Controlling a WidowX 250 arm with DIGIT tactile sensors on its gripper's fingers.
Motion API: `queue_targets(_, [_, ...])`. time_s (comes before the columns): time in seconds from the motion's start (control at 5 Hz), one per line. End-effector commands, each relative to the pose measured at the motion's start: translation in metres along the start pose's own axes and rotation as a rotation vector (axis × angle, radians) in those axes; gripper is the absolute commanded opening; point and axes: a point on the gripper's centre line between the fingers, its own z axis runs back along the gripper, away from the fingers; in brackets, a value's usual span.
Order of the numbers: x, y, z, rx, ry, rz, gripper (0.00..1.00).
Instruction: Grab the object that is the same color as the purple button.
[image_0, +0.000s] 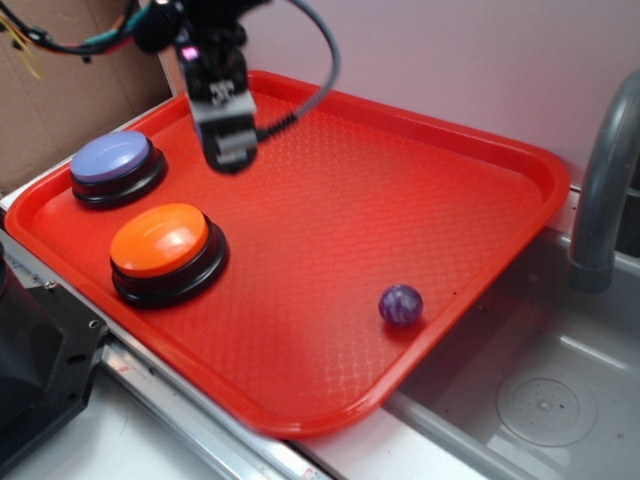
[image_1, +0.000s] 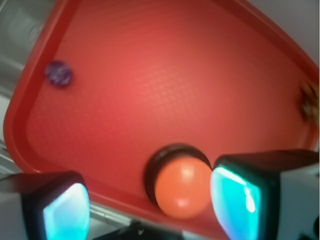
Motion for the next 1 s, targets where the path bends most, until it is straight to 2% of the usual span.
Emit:
queue_targets(0.0, [0.022, -0.027, -0.043, 0.007, -0.069, -0.288, 1.0])
queue_targets(0.4, [0.056, -0.04, -0.052, -0.054, -0.149, -0.407, 1.0])
queue_targets(0.8, [0.056, -0.04, -0.052, -0.054, -0.149, -0.407, 1.0])
